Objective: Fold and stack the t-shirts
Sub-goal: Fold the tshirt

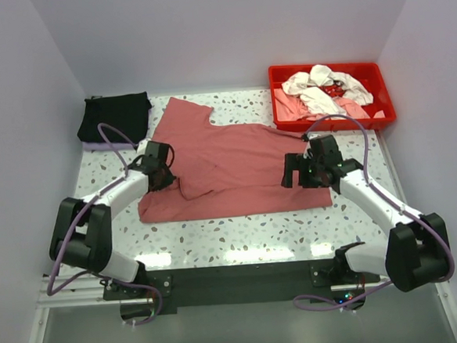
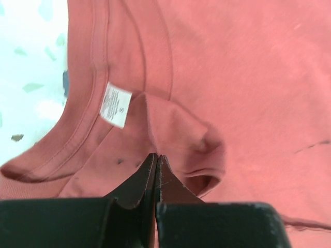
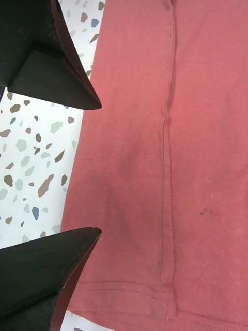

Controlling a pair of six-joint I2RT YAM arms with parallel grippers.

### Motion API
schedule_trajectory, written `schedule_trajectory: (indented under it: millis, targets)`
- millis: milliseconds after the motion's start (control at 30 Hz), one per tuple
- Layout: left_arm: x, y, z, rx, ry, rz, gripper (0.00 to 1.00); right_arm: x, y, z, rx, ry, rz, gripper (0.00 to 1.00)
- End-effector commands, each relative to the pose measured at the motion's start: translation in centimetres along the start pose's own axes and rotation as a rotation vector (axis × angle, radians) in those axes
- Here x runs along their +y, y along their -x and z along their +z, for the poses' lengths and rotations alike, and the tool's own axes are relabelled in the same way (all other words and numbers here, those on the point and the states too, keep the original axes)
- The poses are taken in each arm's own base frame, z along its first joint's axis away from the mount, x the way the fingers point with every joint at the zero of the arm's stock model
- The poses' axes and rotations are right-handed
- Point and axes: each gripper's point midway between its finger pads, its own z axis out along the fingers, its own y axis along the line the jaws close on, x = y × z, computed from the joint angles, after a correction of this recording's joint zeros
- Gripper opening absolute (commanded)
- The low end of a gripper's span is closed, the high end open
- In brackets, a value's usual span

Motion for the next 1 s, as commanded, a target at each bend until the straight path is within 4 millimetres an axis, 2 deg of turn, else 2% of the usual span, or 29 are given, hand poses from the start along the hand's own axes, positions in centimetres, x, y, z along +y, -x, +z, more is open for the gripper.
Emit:
schedule_trajectory:
  millis: [0, 133, 300, 367, 400, 433, 500, 533, 600, 633, 700, 733, 767, 800, 833, 867, 900, 933, 967]
  targets:
    - [-2.4, 5.1, -0.3, -0.131, -0.064, -0.032, 0.00, 1.6, 0.5, -0.8, -0.031, 0.068, -0.070, 0.99]
    - [-2.6, 6.7, 0.8, -0.134, -0.057, -0.050, 0.00, 4.8, 0.7, -0.8, -0.042, 0.148, -0.171, 0.99]
    - [-3.2, 8.7, 2.1, -0.145, -0.067, -0.081, 0.00, 7.8, 1.0, -0.2, -0.056, 0.197, -0.266, 0.99]
    - [-3.3, 8.5, 3.1, -0.113, -0.063, -0.075, 0.00, 9.4, 0.8, 0.2, -0.049, 0.209, -0.323, 0.99]
    - [-3.8, 9.2, 3.2, -0.117, -0.072, -0.080, 0.00, 10.2, 1.0, 0.3, -0.055, 0.218, -0.343, 0.99]
    - [-3.8, 8.9, 4.0, -0.095, -0.060, -0.075, 0.00, 11.7, 1.1, 0.2, -0.062, 0.238, -0.375, 0.99]
    - [-4.8, 9.5, 4.4, -0.091, -0.083, -0.076, 0.00, 12.8, 1.0, 1.2, -0.062, 0.235, -0.405, 0.99]
    - [-4.9, 9.0, 5.2, -0.071, -0.080, -0.072, 0.00, 14.6, 1.0, 1.0, -0.072, 0.265, -0.436, 0.99]
    - [-5.4, 9.3, 5.4, -0.057, -0.086, -0.071, 0.00, 16.4, 0.6, 2.0, -0.069, 0.284, -0.476, 0.99]
    - [-5.4, 9.1, 5.6, -0.050, -0.080, -0.072, 0.00, 18.4, 0.5, 1.8, -0.079, 0.314, -0.511, 0.99]
    - [-5.3, 9.3, 5.8, -0.053, -0.073, -0.078, 0.00, 19.9, -0.1, 3.4, -0.076, 0.293, -0.574, 0.99]
    - [-5.2, 9.2, 5.7, -0.047, -0.068, -0.076, 0.00, 22.4, -0.3, 3.1, -0.088, 0.330, -0.620, 0.99]
    - [-5.1, 9.3, 5.7, -0.050, -0.062, -0.075, 0.00, 23.3, -0.2, 3.4, -0.100, 0.321, -0.654, 0.99]
    - [-5.2, 9.3, 5.7, -0.048, -0.062, -0.076, 0.01, 24.1, -0.8, 4.8, -0.089, 0.312, -0.678, 0.99]
    - [-5.0, 9.1, 5.5, -0.038, -0.060, -0.077, 0.08, 26.2, -0.4, 4.5, -0.125, 0.336, -0.697, 0.99]
    - [-4.9, 9.0, 5.4, -0.035, -0.059, -0.074, 0.17, 27.4, -0.5, 4.8, -0.138, 0.362, -0.720, 0.99]
    - [-4.8, 8.9, 5.2, -0.031, -0.057, -0.076, 0.41, 28.5, -0.8, 6.0, -0.148, 0.386, -0.732, 0.99]
    - [-4.6, 9.0, 4.7, -0.032, -0.059, -0.079, 0.50, 30.0, -0.5, 5.9, -0.164, 0.416, -0.735, 0.99]
    - [-4.1, 9.0, 4.4, -0.034, -0.053, -0.084, 0.66, 30.7, -0.6, 6.2, -0.157, 0.427, -0.739, 0.99]
